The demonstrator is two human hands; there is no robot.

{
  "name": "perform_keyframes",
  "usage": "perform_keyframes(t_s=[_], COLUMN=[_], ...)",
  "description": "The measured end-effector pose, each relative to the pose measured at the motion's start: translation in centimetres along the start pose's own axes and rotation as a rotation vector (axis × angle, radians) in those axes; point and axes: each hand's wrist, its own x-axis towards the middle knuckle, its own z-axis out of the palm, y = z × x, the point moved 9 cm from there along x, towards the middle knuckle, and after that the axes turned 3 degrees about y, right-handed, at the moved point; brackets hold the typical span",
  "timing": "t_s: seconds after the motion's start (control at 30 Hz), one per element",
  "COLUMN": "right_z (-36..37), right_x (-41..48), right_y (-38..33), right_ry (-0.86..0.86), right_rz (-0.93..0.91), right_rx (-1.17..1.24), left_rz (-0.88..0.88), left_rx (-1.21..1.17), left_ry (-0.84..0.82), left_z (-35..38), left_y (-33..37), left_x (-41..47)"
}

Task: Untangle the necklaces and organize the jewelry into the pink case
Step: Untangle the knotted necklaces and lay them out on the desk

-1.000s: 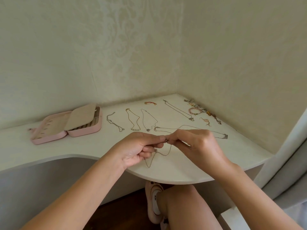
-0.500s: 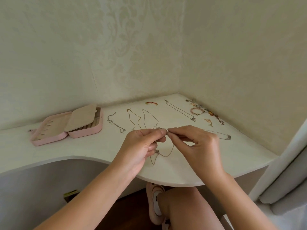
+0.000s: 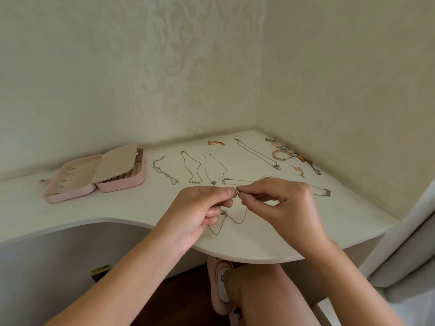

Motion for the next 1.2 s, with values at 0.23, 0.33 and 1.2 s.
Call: perform_keyframes(t_s=[0.23, 0.33, 1.2], right_z=[-0.4, -0.6, -0.9], right_x=[0.2, 0.1, -0.2], right_y=[-0.5, -0.8, -0.2], right_ry=[-0.023, -0.004, -0.065], right_rz=[-0.006, -0.021, 0.459], right_rx=[-0.014, -0.042, 0.328], left_rz=[0.024, 0.029, 0.493], left_rx=[0.036, 0.042, 1.043], left_ry=[-0.03, -0.027, -0.328], left_z=[0.3, 0.4, 2.2], left_y=[0.5, 0.4, 6.5], left_x=[-0.1, 0.0, -2.3])
